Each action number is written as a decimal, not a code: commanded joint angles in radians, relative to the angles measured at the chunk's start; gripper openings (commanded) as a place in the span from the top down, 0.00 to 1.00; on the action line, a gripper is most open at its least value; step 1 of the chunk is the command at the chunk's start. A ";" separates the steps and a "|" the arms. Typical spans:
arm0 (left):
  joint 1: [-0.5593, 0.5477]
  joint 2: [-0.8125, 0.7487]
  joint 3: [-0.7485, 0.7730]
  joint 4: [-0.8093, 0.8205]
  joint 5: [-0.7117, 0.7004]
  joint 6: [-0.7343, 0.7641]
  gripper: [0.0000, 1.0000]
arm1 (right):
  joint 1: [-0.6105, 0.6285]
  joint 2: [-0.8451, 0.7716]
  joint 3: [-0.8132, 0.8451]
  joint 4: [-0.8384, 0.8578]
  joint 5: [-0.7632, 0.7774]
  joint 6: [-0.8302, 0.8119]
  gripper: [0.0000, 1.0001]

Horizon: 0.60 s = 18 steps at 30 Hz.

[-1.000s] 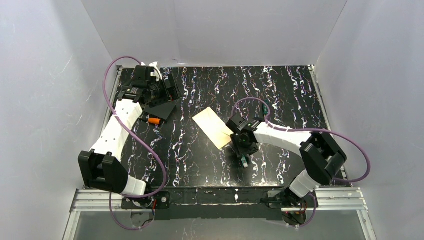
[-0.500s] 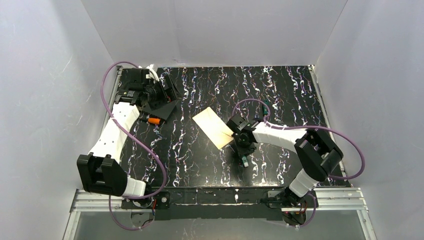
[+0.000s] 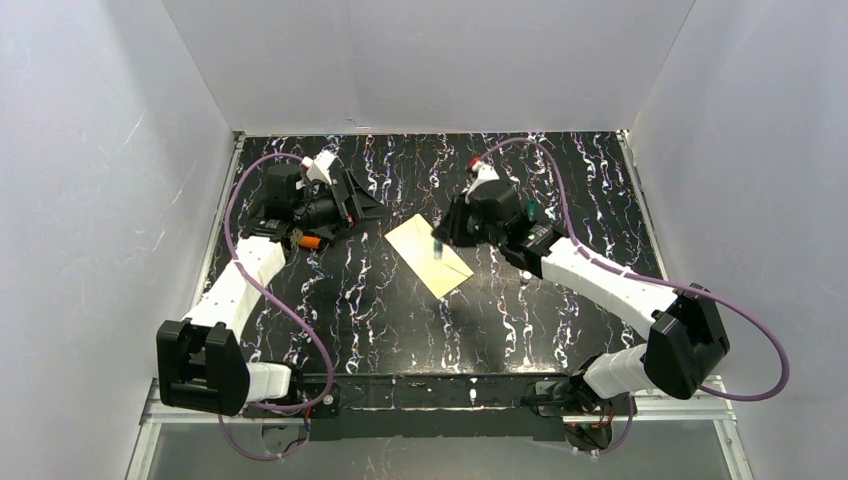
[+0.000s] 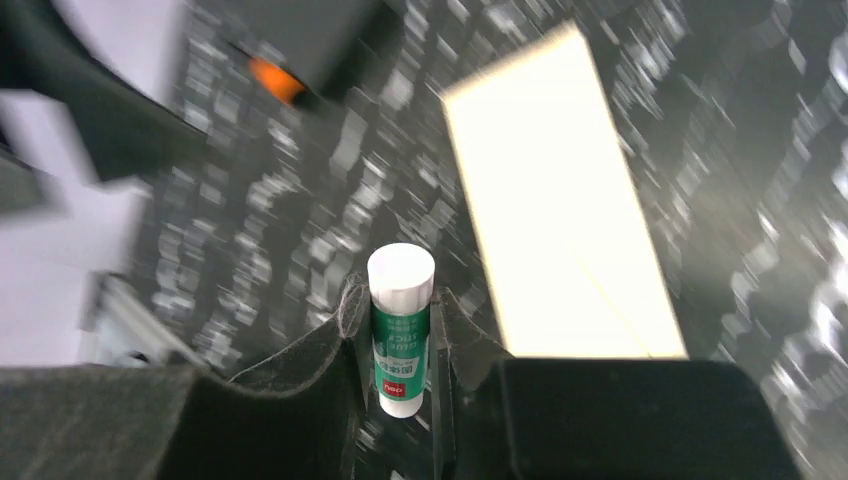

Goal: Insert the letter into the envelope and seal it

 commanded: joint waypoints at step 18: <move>-0.074 -0.045 0.024 0.313 0.270 -0.041 0.37 | -0.006 0.086 0.165 0.580 -0.288 0.313 0.80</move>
